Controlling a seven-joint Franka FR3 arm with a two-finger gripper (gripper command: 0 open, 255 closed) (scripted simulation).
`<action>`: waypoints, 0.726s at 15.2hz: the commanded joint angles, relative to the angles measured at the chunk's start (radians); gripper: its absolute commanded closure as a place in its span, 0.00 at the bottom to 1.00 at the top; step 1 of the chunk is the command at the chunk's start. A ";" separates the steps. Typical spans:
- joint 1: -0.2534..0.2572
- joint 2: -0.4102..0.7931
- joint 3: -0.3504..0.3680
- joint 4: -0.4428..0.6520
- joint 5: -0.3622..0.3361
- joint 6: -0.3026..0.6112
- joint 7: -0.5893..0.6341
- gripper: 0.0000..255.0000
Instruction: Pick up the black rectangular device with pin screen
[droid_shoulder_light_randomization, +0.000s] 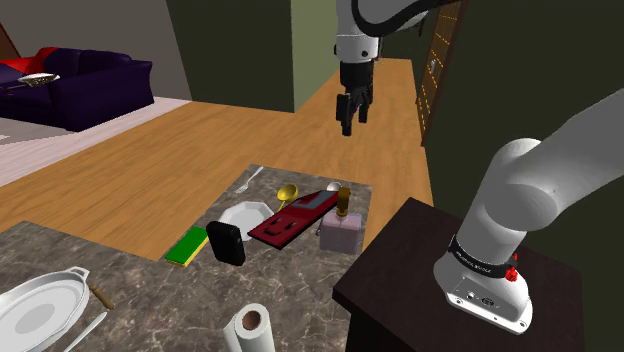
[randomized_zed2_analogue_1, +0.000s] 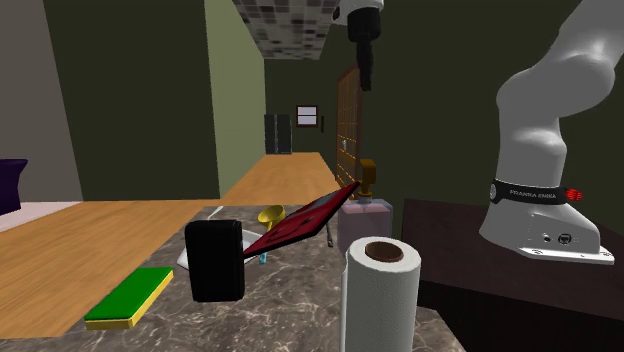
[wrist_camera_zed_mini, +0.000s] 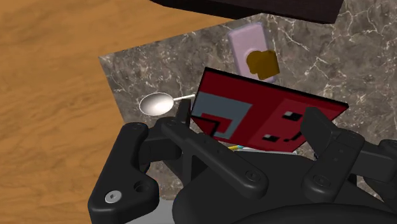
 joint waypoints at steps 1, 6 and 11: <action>0.015 0.044 0.023 -0.003 0.013 0.054 0.020 0.00; 0.045 0.187 0.079 0.021 0.032 0.184 0.068 0.00; 0.071 0.346 0.132 0.076 0.028 0.298 0.120 0.00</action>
